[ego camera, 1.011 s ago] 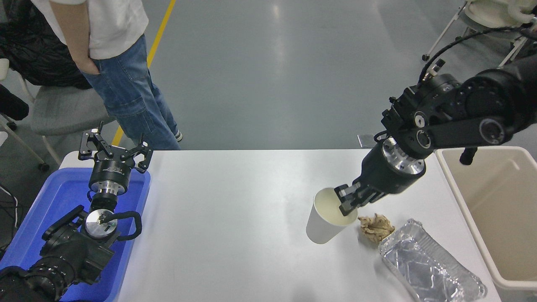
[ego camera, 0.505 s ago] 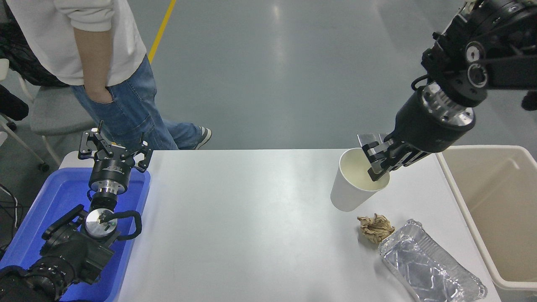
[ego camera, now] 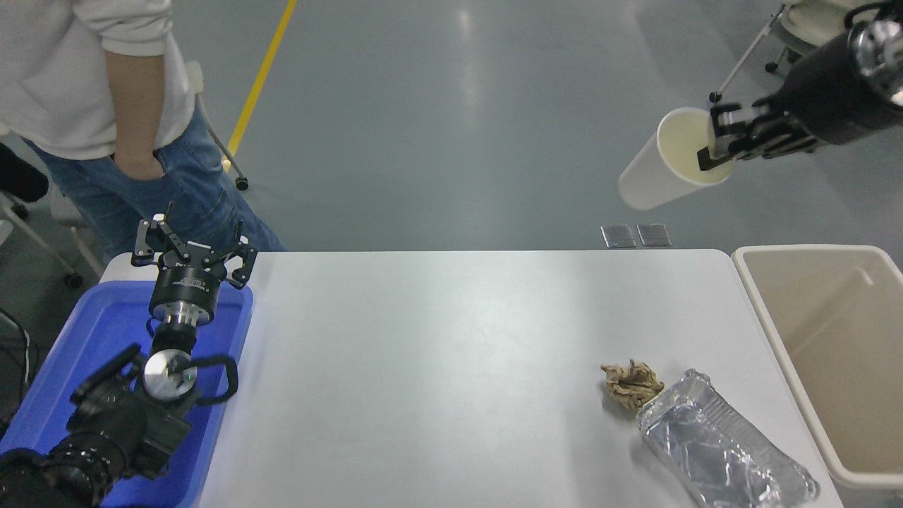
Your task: Pick up paper cup place in dustbin
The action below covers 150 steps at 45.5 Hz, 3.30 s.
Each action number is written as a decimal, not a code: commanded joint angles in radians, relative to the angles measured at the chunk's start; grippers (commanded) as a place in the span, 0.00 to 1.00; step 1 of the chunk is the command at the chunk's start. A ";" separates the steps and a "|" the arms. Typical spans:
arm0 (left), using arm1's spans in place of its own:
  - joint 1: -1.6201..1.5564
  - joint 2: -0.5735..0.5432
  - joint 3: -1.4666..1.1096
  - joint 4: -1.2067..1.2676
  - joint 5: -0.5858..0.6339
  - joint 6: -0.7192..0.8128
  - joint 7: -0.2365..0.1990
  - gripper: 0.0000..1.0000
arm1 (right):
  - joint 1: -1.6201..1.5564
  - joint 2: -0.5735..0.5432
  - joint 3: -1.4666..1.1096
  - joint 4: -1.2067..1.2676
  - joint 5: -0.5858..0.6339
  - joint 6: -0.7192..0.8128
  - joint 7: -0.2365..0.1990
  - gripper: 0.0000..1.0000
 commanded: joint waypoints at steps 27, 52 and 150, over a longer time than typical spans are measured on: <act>0.000 0.000 -0.001 0.000 0.000 0.000 0.000 0.99 | -0.961 -0.375 0.792 -0.682 0.245 -0.423 -0.063 0.00; 0.000 0.000 -0.001 0.000 0.000 0.001 0.000 0.99 | -1.590 -0.178 1.342 -1.038 0.488 -0.535 -0.224 0.00; -0.001 0.002 0.001 0.000 -0.002 0.003 0.000 0.99 | -1.508 0.000 1.464 -1.095 0.489 -0.340 -0.265 1.00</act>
